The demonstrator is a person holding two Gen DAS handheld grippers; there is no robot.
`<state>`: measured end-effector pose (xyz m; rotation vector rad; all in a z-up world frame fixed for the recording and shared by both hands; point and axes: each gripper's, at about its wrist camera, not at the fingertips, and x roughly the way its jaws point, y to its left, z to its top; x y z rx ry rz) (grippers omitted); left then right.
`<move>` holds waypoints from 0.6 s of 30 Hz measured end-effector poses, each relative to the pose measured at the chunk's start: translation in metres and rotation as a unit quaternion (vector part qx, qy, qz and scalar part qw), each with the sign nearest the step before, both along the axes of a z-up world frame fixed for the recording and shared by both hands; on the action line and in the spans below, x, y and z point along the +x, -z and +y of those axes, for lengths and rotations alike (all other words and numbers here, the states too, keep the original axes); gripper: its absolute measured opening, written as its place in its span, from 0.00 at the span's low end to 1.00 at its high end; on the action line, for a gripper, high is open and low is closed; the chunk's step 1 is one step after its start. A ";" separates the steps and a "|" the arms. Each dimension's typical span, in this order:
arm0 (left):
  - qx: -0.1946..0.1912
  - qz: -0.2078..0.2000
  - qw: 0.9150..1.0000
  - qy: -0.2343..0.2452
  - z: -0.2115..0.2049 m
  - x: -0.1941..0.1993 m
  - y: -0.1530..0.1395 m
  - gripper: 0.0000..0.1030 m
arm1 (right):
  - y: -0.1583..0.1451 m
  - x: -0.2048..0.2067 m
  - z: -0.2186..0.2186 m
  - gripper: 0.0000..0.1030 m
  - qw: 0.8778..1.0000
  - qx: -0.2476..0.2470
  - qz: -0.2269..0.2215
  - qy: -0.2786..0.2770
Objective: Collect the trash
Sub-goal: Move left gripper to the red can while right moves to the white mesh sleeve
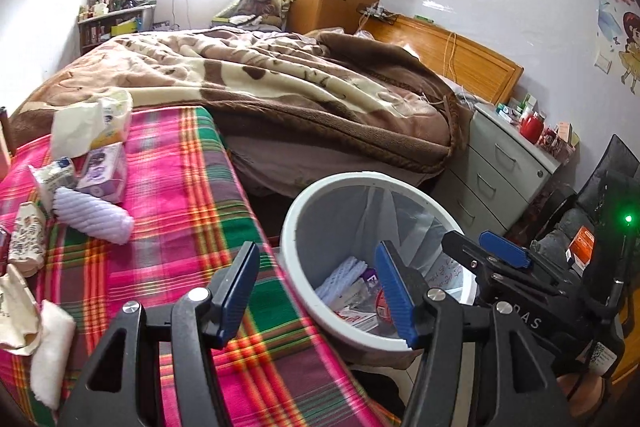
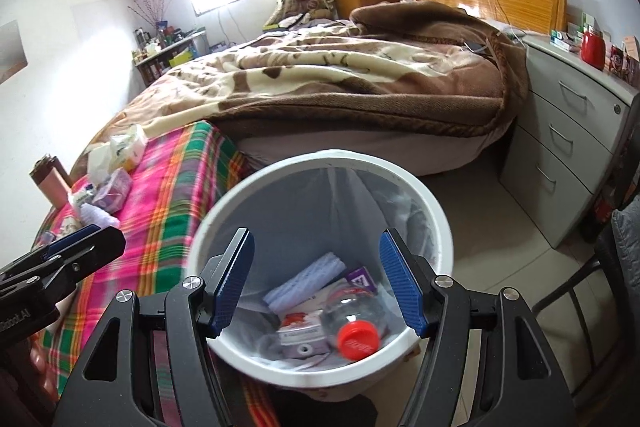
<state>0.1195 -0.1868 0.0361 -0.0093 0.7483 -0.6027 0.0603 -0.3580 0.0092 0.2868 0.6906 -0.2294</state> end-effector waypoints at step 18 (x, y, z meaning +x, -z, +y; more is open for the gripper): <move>0.002 -0.033 0.995 -0.090 0.105 -0.007 -0.008 0.63 | -0.017 0.007 0.072 0.65 0.997 0.005 -0.043 -0.071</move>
